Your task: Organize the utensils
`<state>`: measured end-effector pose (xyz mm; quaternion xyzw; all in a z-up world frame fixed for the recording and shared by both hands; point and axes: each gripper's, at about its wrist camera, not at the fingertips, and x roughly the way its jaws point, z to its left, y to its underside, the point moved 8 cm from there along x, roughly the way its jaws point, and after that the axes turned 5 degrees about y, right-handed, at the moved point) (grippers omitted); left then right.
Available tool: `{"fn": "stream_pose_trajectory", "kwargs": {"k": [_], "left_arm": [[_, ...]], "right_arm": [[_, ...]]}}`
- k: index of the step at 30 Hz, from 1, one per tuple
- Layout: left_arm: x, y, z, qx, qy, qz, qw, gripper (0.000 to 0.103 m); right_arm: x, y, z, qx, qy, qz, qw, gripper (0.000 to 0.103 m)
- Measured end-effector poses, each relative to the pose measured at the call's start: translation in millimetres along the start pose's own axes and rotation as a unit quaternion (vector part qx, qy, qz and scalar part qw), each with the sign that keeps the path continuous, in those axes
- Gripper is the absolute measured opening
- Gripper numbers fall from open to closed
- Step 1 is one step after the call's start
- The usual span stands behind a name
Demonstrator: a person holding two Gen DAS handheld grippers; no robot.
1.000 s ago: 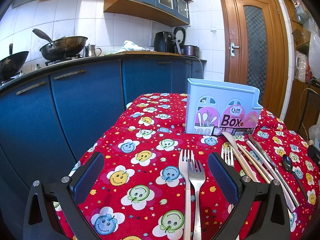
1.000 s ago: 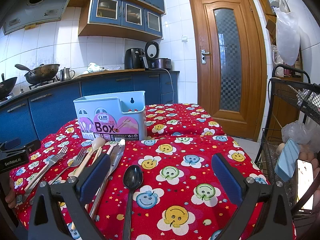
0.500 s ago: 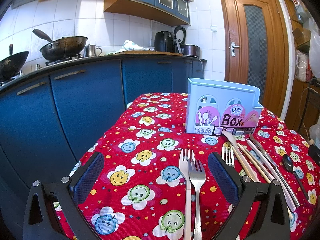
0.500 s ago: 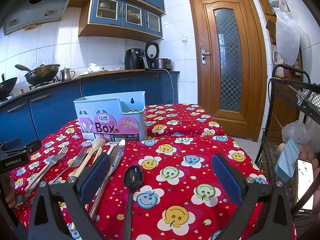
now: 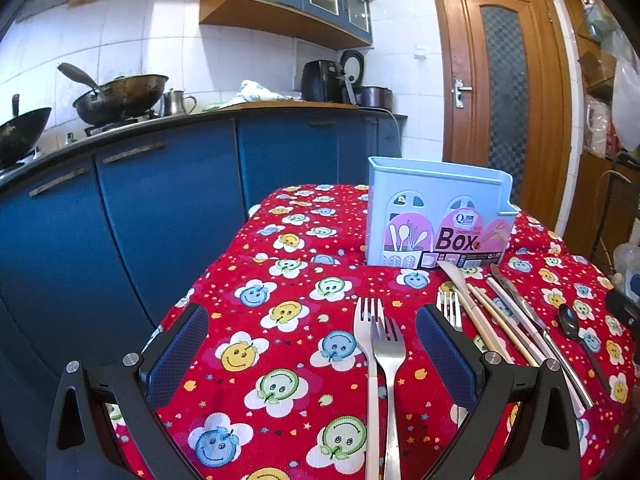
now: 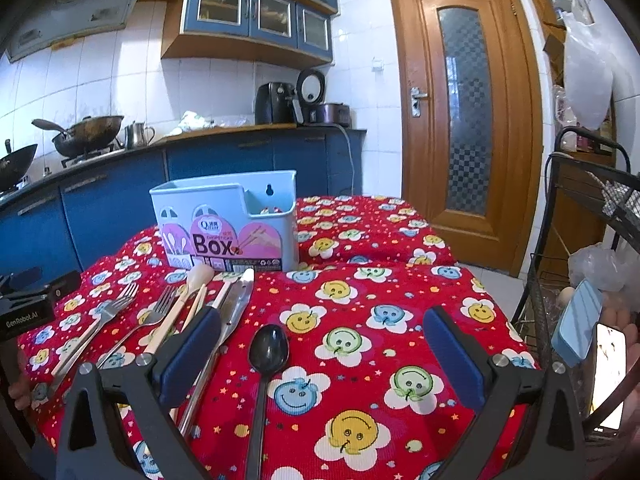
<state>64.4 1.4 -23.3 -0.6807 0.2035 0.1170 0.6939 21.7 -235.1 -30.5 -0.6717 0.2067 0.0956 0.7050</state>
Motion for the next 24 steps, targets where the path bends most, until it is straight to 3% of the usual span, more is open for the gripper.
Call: {"fn": "stream_pose_trajectory", "kwargs": {"k": [10, 15, 18, 20, 24], "left_arm": [[5, -15, 2, 0.020, 0.012, 0.057, 0.9981, 0.103], [15, -12, 0, 0.033, 0.029, 0.104, 0.9936, 0.103], [22, -8, 1, 0.036, 0.042, 0.135, 0.9893, 0.095], [28, -3, 1, 0.040, 0.046, 0.162, 0.9849, 0.084], [39, 9, 2, 0.033, 0.067, 0.216, 0.9736, 0.077]], "right_arm": [[9, -10, -16, -0.006, -0.010, 0.086, 0.996, 0.102], [20, -5, -22, 0.018, -0.033, 0.166, 0.985, 0.085], [23, 0, -18, 0.019, -0.049, 0.205, 0.977, 0.075], [24, 3, -14, 0.014, -0.059, 0.229, 0.972, 0.067], [25, 11, -2, -0.006, -0.077, 0.271, 0.960, 0.057]]}}
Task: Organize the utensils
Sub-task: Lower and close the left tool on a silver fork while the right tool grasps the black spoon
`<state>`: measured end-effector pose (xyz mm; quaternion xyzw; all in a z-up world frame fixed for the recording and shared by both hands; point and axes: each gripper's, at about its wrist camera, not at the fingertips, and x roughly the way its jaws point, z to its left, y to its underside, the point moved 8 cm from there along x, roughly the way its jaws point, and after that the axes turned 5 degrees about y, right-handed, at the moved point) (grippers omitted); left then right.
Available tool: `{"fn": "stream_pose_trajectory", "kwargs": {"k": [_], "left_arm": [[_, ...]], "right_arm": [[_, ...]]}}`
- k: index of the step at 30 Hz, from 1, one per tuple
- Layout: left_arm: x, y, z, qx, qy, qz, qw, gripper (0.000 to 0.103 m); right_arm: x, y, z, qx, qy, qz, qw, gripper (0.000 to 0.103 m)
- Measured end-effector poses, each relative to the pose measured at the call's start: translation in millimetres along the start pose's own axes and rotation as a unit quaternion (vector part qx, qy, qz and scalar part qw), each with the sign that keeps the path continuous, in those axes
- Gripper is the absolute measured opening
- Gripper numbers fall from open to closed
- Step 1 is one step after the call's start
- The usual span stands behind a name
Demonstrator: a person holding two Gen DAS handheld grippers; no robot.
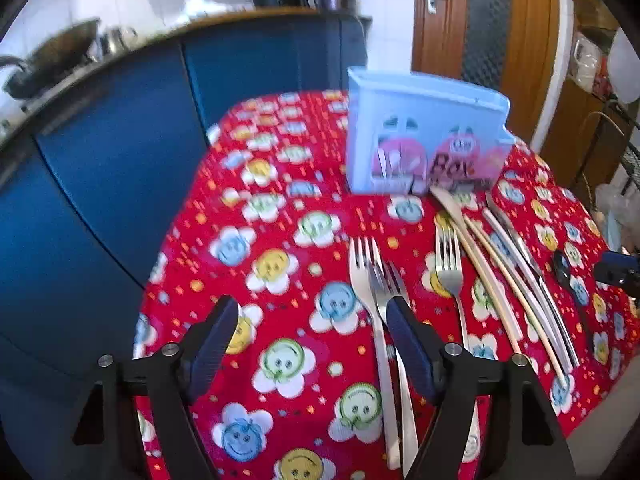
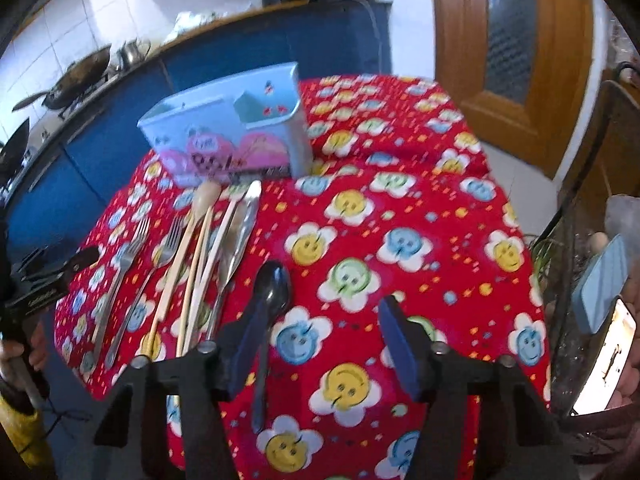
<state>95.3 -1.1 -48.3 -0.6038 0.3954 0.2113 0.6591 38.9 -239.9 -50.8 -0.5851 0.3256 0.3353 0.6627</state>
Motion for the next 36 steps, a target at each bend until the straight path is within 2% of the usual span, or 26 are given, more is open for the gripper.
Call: {"fn": "stream_pose_trajectory", "kwargs": {"k": [2, 5, 8, 16, 26, 33, 36], "left_arm": [[6, 6, -3, -0.003, 0.023, 0.026, 0.9994, 0.071], [11, 12, -8, -0.002, 0.040, 0.049, 0.9980, 0.070], [16, 16, -12, 0.001, 0.040, 0.071, 0.9967, 0.070], [29, 19, -20, 0.022, 0.041, 0.122, 0.9915, 0.063], [30, 16, -21, 0.016, 0.069, 0.126, 0.9896, 0.049], [24, 24, -17, 0.022, 0.071, 0.126, 0.9892, 0.048], [23, 26, -16, 0.027, 0.069, 0.129, 0.9889, 0.045]], "right_arm": [[2, 4, 6, -0.016, 0.001, 0.017, 1.000, 0.052], [6, 8, 13, -0.033, -0.001, 0.040, 0.999, 0.047], [13, 13, 20, -0.047, -0.001, 0.066, 0.997, 0.041], [28, 13, 34, -0.089, 0.014, 0.099, 0.991, 0.027], [37, 6, 30, -0.068, -0.009, 0.120, 0.990, 0.015], [38, 6, 28, -0.061, -0.015, 0.124, 0.990, 0.015], [38, 6, 29, -0.063, -0.013, 0.126, 0.990, 0.015]]}}
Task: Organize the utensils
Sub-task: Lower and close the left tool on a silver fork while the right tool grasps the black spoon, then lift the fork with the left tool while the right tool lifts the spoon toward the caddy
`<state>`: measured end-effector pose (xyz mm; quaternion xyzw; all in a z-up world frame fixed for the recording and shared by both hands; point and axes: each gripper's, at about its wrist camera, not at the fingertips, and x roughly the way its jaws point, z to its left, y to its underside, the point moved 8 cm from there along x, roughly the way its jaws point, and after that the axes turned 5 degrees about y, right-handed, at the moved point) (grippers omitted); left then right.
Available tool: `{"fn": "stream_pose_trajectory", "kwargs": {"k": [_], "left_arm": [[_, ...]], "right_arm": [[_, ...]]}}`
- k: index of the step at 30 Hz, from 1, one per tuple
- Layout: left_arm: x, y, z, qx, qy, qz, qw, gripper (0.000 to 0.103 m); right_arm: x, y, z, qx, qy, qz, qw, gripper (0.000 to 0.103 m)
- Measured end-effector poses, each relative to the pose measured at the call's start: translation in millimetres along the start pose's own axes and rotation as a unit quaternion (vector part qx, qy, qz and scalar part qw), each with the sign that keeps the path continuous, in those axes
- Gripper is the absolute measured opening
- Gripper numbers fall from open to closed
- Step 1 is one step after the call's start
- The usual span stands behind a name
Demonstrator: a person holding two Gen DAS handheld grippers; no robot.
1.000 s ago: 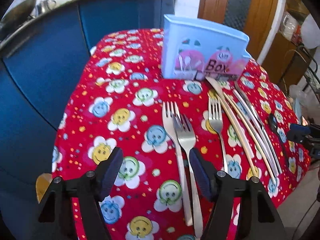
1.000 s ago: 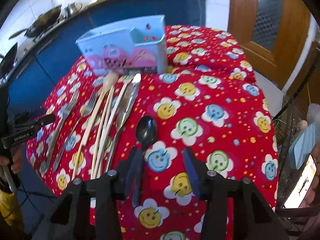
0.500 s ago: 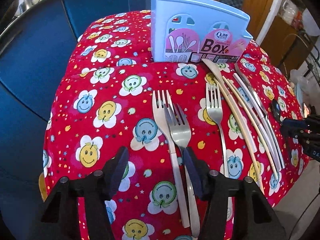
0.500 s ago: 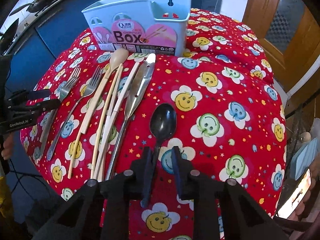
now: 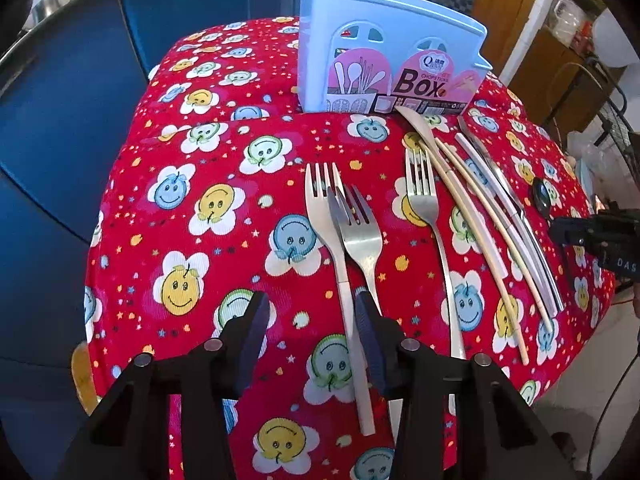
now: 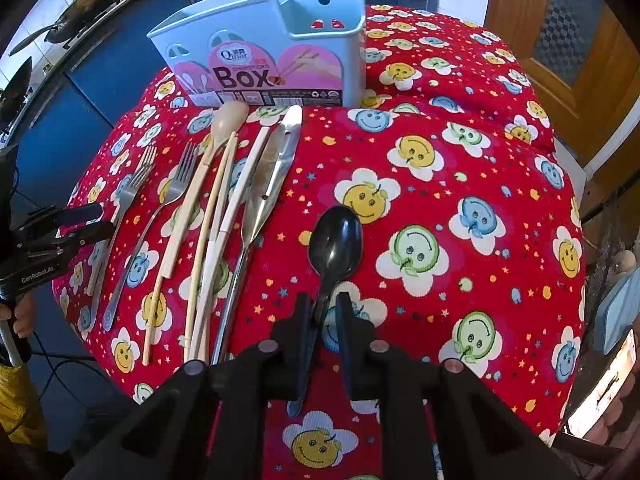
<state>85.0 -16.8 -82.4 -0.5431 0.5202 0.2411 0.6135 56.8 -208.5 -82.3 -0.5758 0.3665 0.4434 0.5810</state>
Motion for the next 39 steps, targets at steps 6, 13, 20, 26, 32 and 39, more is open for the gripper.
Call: {"fn": "stream_pose_trajectory", "kwargs": {"k": [6, 13, 20, 26, 32, 39], "left_arm": [[11, -8, -3, 0.004, -0.020, 0.028, 0.9994, 0.045], [21, -28, -4, 0.002, -0.019, 0.053, 0.9984, 0.027], [25, -36, -4, -0.010, -0.001, 0.063, 0.9979, 0.015], [27, -36, -5, -0.002, -0.014, 0.087, 0.9961, 0.015], [21, -35, -7, -0.016, 0.007, 0.052, 0.9985, 0.009], [-12, -22, -2, -0.039, 0.037, -0.029, 0.9981, 0.008]], "right_arm": [[2, -3, 1, -0.003, 0.004, 0.017, 1.000, 0.015], [6, -9, 1, -0.011, 0.006, 0.038, 0.999, 0.015], [12, -20, -2, -0.003, -0.010, 0.051, 0.999, 0.015], [15, -25, -2, 0.005, -0.025, 0.053, 0.998, 0.012], [10, -25, -8, 0.021, -0.034, 0.023, 0.999, 0.008], [-18, -20, -15, 0.039, -0.041, -0.068, 0.996, 0.008]]}}
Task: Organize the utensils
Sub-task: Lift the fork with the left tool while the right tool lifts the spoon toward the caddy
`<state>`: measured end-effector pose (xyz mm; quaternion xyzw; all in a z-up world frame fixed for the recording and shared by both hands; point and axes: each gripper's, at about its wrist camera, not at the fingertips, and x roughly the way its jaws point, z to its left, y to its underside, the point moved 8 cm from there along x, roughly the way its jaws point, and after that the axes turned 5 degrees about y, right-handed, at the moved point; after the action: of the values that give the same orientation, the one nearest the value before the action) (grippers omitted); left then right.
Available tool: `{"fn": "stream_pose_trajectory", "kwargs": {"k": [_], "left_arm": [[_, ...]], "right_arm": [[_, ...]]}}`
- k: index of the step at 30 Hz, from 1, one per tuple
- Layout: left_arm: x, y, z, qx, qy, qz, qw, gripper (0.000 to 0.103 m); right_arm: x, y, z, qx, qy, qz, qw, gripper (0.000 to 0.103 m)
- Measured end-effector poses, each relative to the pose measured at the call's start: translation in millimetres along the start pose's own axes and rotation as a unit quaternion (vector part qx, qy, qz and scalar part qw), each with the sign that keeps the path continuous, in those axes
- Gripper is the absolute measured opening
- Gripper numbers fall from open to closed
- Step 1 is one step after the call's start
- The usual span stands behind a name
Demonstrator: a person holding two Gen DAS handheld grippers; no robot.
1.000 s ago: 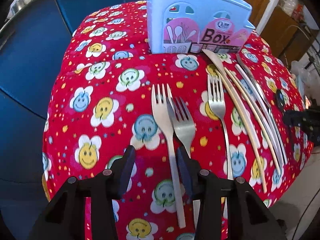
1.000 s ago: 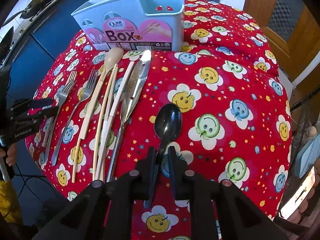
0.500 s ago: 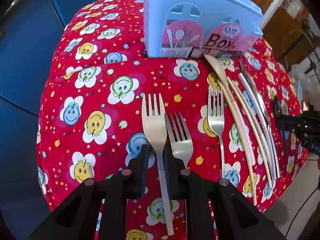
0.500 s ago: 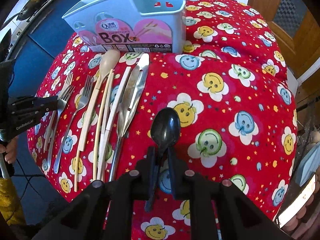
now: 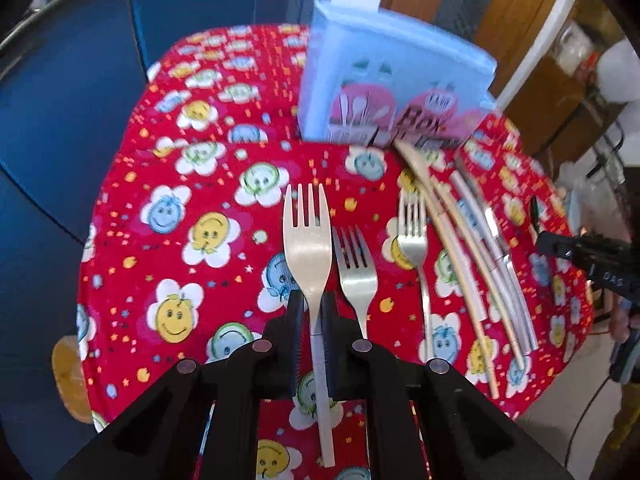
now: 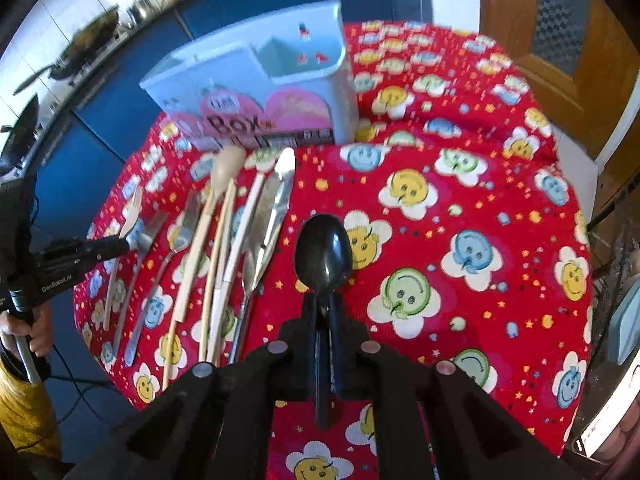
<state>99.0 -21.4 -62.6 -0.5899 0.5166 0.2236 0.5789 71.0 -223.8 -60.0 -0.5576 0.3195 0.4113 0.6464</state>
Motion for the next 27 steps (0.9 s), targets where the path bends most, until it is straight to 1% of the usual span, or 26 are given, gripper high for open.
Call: {"fn": "stream_pose_trajectory", "kwargs": {"k": [3, 5, 6, 8, 10, 14, 16, 21, 27], "left_arm": [[-22, -6, -3, 0.000, 0.009, -0.059, 0.9982, 0.008], [-37, -16, -12, 0.004, 0.014, -0.106, 0.9943, 0.008], [-40, -19, -14, 0.006, 0.015, -0.121, 0.9925, 0.008], [-52, -28, -23, 0.011, 0.020, -0.160, 0.9869, 0.008], [-62, -38, -29, 0.015, 0.024, -0.194, 0.9805, 0.008], [-80, -64, -38, 0.026, 0.022, -0.245, 0.9689, 0.008], [-85, -75, -41, 0.031, 0.018, -0.259, 0.9653, 0.007], [-98, -108, -48, 0.035, 0.017, -0.278, 0.9597, 0.007], [-125, -146, -54, 0.038, 0.019, -0.312, 0.9491, 0.007]], "right_arm": [[-14, -1, 2, 0.014, -0.014, -0.045, 0.999, 0.008], [-23, -3, 9, 0.020, -0.022, -0.083, 0.996, 0.008], [-29, -4, 6, 0.020, -0.024, -0.099, 0.995, 0.008], [-37, -7, 9, 0.021, -0.027, -0.133, 0.991, 0.008], [-42, -11, 12, 0.024, -0.033, -0.158, 0.987, 0.008], [-52, -25, 16, 0.014, -0.022, -0.205, 0.978, 0.008], [-56, -31, 17, 0.012, -0.016, -0.223, 0.975, 0.008], [-65, -46, 16, 0.007, -0.014, -0.255, 0.967, 0.008], [-68, -60, 17, 0.000, -0.012, -0.276, 0.961, 0.008]]}}
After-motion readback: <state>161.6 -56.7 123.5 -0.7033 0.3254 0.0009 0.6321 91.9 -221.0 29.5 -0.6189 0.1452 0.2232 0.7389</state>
